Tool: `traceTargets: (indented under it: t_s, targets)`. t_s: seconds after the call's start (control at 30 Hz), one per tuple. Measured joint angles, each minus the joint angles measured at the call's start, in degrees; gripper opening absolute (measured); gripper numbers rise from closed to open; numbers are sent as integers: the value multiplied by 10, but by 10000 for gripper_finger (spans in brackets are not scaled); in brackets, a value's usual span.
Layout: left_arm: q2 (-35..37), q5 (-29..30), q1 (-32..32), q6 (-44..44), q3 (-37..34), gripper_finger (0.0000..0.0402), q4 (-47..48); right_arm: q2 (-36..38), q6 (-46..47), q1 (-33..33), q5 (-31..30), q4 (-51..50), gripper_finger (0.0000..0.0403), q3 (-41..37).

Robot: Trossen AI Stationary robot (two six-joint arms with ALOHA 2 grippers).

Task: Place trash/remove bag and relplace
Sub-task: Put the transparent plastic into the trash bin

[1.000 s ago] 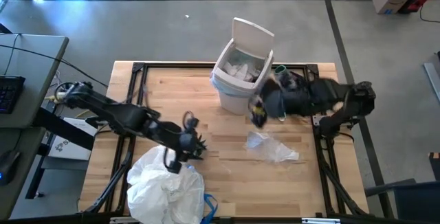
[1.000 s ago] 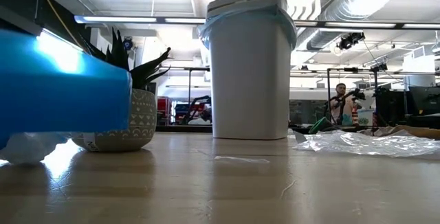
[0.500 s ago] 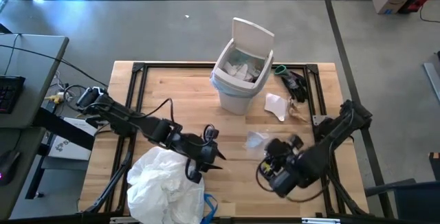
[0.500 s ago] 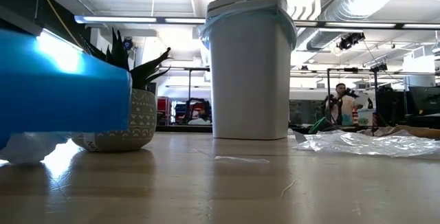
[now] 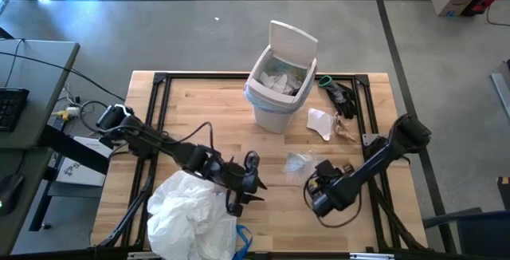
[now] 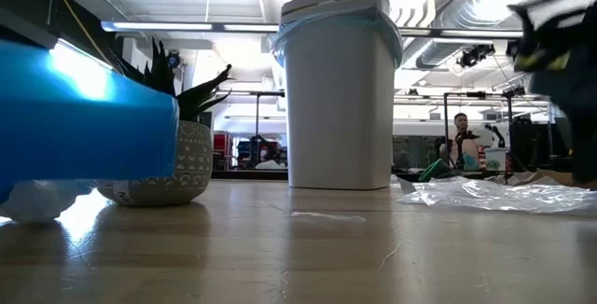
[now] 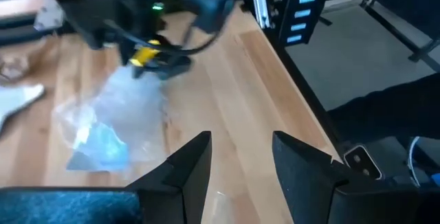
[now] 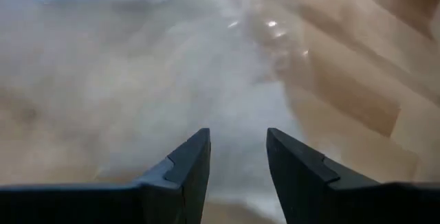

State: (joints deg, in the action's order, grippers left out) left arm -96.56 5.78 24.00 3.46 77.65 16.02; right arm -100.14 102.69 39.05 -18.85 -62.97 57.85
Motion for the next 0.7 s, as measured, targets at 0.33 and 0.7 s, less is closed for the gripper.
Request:
traceTargets:
  t_s: [0.33,0.7]
  targets:
    - [-21,12,21,9,0,140,2,4,-87,-47,-67,361,130,-104]
    - [-21,25,19,5,0,140,60,1,-167,-47,-150,332,130,-24]
